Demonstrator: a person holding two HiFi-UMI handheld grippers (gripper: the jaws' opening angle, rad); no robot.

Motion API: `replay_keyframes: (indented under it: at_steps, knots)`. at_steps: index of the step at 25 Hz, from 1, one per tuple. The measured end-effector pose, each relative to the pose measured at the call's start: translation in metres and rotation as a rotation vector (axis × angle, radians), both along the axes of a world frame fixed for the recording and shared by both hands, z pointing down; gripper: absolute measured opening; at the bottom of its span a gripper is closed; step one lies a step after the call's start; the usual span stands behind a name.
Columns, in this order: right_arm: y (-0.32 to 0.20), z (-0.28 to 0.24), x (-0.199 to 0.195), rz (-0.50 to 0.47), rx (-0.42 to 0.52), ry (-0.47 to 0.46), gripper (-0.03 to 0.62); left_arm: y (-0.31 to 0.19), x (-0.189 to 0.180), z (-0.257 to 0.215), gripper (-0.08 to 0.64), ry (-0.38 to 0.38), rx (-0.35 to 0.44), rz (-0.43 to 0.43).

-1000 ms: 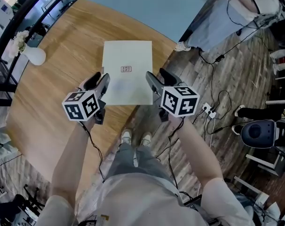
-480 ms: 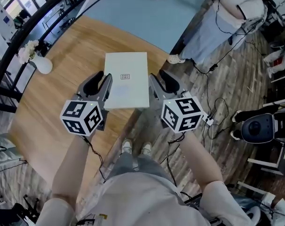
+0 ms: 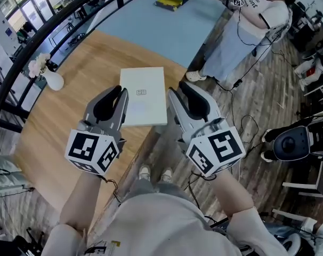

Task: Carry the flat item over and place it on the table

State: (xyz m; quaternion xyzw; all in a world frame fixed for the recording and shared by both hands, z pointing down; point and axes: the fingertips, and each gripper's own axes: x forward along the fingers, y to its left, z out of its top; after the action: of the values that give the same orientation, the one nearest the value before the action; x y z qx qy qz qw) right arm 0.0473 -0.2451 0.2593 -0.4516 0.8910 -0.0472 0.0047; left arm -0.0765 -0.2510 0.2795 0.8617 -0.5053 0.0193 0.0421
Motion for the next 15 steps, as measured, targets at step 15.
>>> replay_keyframes:
  at_steps: [15]
  knots:
    - [0.083, -0.066, 0.005, -0.098, 0.068, -0.064, 0.075, 0.074, 0.022, -0.053, 0.040, -0.024, 0.110, 0.055]
